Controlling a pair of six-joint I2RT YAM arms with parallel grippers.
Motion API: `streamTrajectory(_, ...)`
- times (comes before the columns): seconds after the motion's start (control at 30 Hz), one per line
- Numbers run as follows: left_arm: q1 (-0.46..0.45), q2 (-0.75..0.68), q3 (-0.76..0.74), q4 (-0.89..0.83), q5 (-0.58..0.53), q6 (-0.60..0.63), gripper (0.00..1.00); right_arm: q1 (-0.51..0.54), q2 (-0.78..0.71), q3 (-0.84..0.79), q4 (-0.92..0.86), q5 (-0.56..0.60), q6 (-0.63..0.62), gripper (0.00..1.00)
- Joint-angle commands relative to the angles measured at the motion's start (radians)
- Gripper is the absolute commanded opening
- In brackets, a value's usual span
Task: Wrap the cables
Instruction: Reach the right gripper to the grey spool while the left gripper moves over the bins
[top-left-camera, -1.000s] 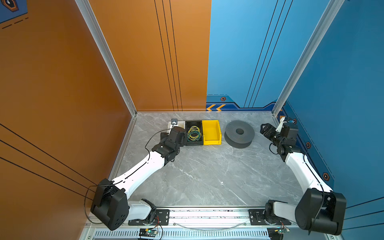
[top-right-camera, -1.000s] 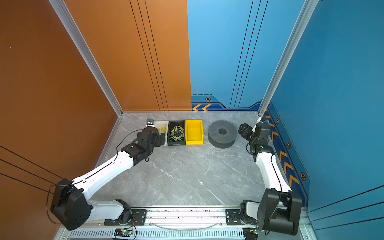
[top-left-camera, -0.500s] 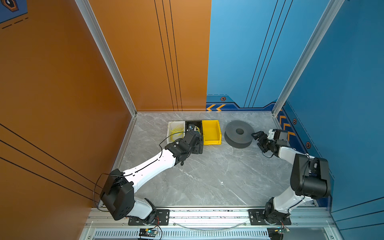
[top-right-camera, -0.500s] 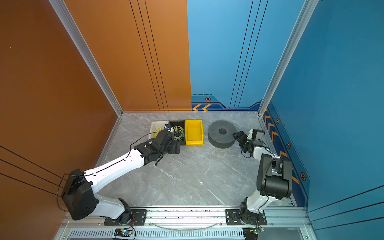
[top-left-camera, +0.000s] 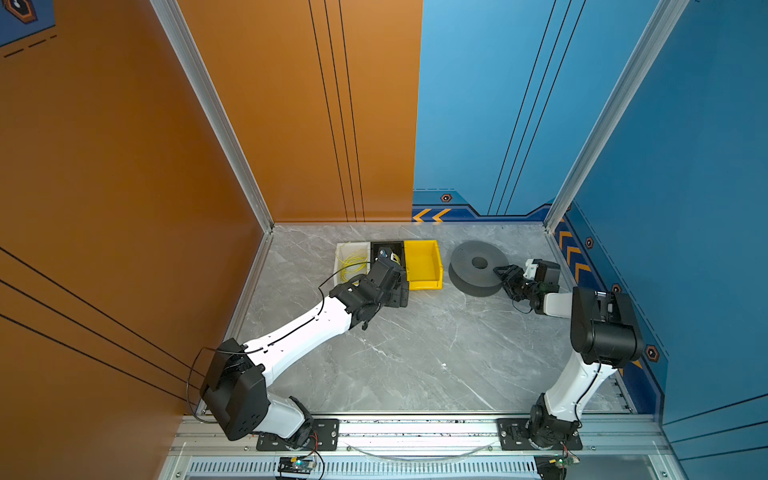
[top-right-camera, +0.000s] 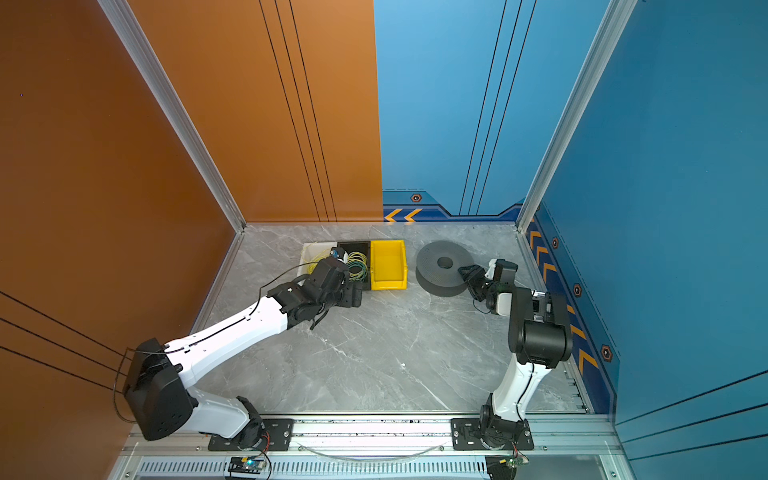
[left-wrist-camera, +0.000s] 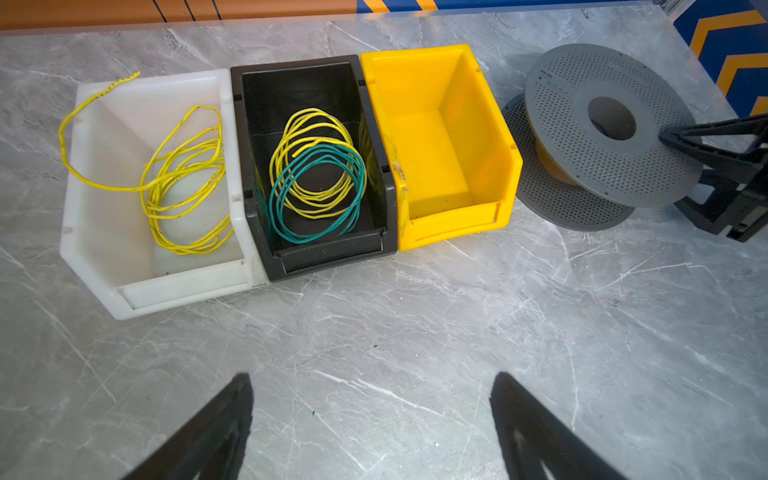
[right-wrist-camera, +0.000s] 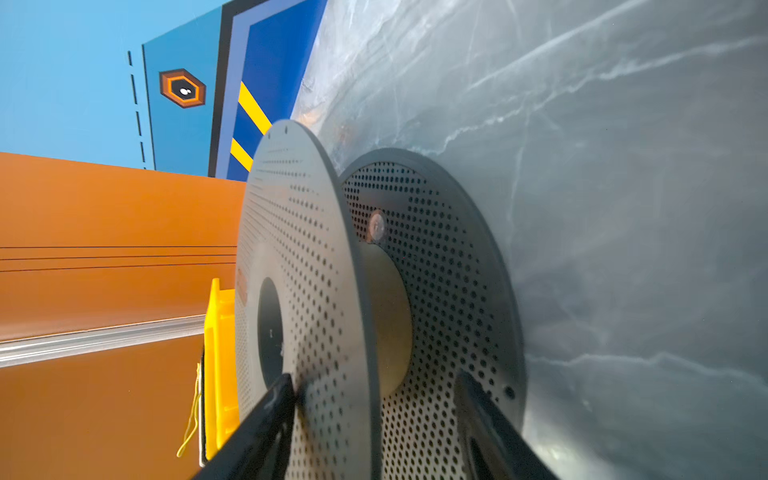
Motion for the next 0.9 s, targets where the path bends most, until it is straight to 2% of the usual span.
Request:
streamTrajectory(0.0,-0.021,0.011,0.04,-0.041,0.01,0.01,0.9,0.009,0.042,0.018,0.079,-0.007,0.048,0.54)
streamTrajectory(0.17,-0.032,0.028,0.068,-0.06,0.009,0.019,0.9,0.008,0.106,0.006,0.204,-0.02,0.124,0.35)
streamTrajectory(0.37,-0.046,0.037,0.097,-0.091,-0.005,0.036,0.91,0.007,0.132,-0.008,0.269,-0.022,0.157,0.19)
streamTrajectory(0.43,-0.046,0.036,0.1,-0.097,-0.009,0.035,0.91,0.003,0.13,-0.014,0.285,-0.025,0.171,0.04)
streamTrajectory(0.47,-0.046,0.034,0.1,-0.101,-0.012,0.033,0.91,-0.001,0.128,-0.017,0.293,-0.025,0.179,0.0)
streamTrajectory(0.63,-0.045,0.019,0.09,-0.103,-0.016,0.019,0.9,-0.021,0.079,-0.039,0.324,-0.032,0.209,0.0)
streamTrajectory(0.87,-0.03,-0.024,0.059,-0.101,-0.016,-0.025,0.9,-0.043,-0.106,-0.042,0.235,-0.046,0.211,0.0)
